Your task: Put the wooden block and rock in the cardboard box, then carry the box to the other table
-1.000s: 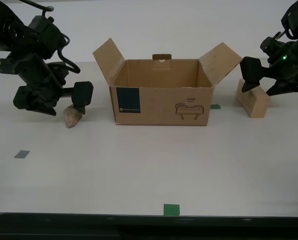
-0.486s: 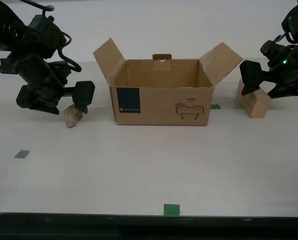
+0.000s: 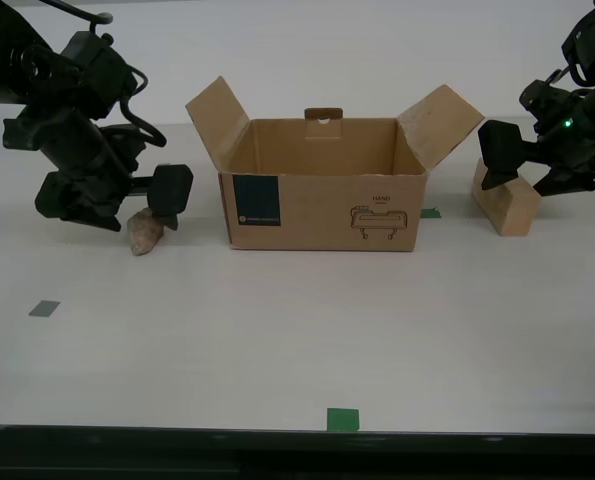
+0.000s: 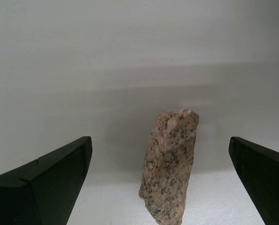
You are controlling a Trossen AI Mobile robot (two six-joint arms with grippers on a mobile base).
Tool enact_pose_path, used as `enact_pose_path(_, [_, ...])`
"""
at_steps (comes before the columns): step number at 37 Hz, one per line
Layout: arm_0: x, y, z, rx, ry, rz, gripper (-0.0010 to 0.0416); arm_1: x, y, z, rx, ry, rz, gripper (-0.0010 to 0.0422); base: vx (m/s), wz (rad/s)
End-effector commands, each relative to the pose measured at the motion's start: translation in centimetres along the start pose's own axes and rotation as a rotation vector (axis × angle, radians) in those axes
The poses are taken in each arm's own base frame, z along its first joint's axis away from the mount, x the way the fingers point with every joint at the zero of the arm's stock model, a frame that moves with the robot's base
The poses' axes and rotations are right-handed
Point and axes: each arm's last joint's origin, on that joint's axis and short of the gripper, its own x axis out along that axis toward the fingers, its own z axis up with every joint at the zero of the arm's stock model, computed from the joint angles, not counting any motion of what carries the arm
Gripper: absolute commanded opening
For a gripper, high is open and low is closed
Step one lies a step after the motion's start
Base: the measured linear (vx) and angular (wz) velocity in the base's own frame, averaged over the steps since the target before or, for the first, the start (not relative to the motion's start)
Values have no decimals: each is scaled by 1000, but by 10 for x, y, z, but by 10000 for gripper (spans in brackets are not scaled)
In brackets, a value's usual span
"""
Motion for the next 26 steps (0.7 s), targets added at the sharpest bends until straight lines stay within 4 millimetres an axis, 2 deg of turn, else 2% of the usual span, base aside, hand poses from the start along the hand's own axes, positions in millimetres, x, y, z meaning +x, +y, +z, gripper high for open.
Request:
enact_pose_path(1, [0,0,0,2,-1,0,350,0,0,0,-2,-2,2,398,0,0])
enact_pose_path(15, [0,0,0,1,-4,0,345,0,0,0,0,-3,1,315,0,0])
enact_pose_path(26, [0,0,0,6,-2,0,307,0,0,0,-1,-2,1,269,0,0])
